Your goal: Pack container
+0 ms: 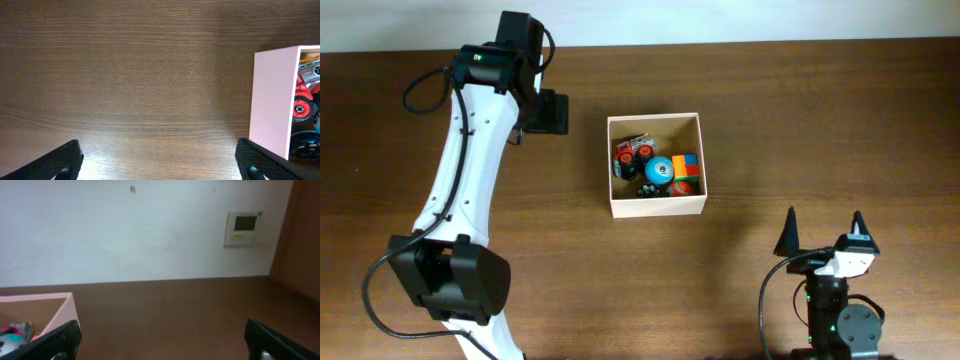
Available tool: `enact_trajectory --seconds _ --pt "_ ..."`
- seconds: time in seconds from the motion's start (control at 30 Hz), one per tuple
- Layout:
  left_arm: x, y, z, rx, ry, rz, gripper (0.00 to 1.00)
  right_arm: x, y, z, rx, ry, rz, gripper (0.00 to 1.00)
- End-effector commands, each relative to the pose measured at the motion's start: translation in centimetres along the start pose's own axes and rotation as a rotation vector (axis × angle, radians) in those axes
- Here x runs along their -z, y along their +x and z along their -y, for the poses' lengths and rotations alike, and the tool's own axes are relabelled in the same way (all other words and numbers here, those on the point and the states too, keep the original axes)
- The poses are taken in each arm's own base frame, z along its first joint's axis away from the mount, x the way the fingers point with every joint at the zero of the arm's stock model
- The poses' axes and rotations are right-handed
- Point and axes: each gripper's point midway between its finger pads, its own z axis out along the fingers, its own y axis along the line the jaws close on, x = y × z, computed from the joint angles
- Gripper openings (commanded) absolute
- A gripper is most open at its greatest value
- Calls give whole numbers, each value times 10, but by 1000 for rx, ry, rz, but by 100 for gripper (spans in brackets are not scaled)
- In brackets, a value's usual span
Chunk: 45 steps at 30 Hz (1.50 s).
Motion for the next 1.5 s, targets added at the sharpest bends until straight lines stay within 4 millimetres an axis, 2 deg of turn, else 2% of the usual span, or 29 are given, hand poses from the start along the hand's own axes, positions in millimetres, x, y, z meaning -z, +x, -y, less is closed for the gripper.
enact_trajectory --seconds 0.0,0.23,0.33,1.47 --pt "11 -4 -4 21 -4 32 99 -1 13 -3 3 -26 -17 99" --pt "11 -4 -4 21 -4 32 99 1 44 -3 69 -36 -138 99" --pt "11 -4 -4 21 -4 32 99 1 44 -3 112 -39 -136 99" --pt "11 -1 -4 18 -6 19 99 1 44 -3 111 -39 -136 99"
